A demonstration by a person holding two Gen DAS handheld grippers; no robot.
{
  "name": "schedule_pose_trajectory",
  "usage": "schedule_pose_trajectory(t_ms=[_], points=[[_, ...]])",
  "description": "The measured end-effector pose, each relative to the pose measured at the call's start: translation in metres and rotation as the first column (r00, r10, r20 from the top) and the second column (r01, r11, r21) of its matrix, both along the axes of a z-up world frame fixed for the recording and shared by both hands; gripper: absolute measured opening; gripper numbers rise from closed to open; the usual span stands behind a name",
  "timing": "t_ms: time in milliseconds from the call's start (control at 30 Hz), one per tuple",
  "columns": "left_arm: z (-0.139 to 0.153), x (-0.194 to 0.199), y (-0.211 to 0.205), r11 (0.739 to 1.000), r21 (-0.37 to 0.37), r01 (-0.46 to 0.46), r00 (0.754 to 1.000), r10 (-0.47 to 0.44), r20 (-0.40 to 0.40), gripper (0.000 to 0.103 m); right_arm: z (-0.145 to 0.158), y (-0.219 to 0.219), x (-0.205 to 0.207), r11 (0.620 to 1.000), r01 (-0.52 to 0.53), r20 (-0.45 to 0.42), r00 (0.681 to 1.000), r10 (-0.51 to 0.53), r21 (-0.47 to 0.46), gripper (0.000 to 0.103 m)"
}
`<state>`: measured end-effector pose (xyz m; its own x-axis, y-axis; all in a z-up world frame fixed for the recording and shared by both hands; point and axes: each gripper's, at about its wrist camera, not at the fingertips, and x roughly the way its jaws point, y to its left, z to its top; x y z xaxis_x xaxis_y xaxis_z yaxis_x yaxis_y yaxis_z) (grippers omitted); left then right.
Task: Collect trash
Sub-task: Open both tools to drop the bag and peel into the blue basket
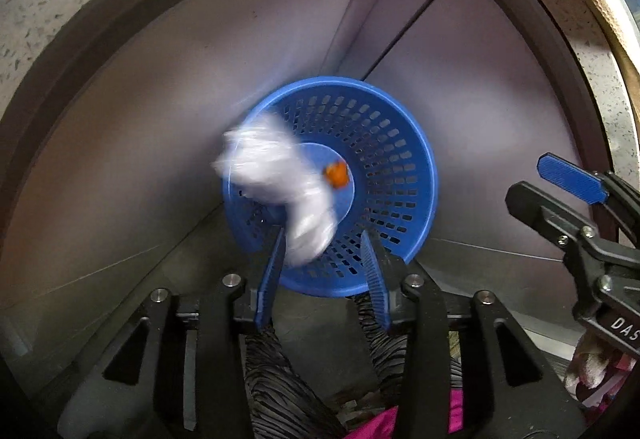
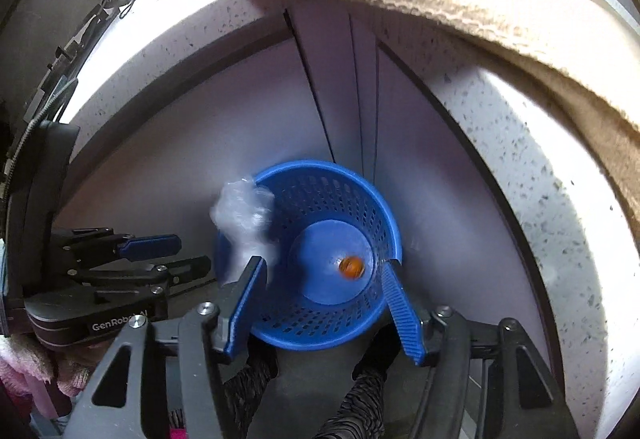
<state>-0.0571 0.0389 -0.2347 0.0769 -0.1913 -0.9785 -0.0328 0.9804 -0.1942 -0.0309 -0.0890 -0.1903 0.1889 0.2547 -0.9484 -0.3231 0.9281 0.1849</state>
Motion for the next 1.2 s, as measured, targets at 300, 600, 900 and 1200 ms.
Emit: schedule_pose_trajectory(t_ms=[300, 600, 900, 1200], points=[[-0.013, 0.008, 0.005, 1.0, 0.009, 0.017, 1.0, -0.017, 0.016, 0.051, 0.006, -0.001, 0.004, 1.0, 0.003, 0.005, 1.0, -0.003, 0.011, 0.062], [-0.006, 0.011, 0.005, 0.999, 0.02, 0.031, 0.999, -0.032, 0.031, 0.051, 0.016, -0.003, 0.006, 1.0, 0.001, 0.014, 1.0, -0.002, 0.025, 0.062], [0.013, 0.009, 0.005, 0.999, 0.033, 0.043, 0.996, -0.046, 0.071, 0.051, 0.031, -0.007, 0.003, 0.998, -0.002, 0.03, 1.0, 0.0, 0.056, 0.062], [0.047, 0.008, 0.002, 0.998, 0.039, 0.051, 0.989, -0.056, 0.139, 0.051, 0.06, -0.02, 0.001, 0.996, -0.013, 0.062, 0.998, 0.007, 0.091, 0.062]])
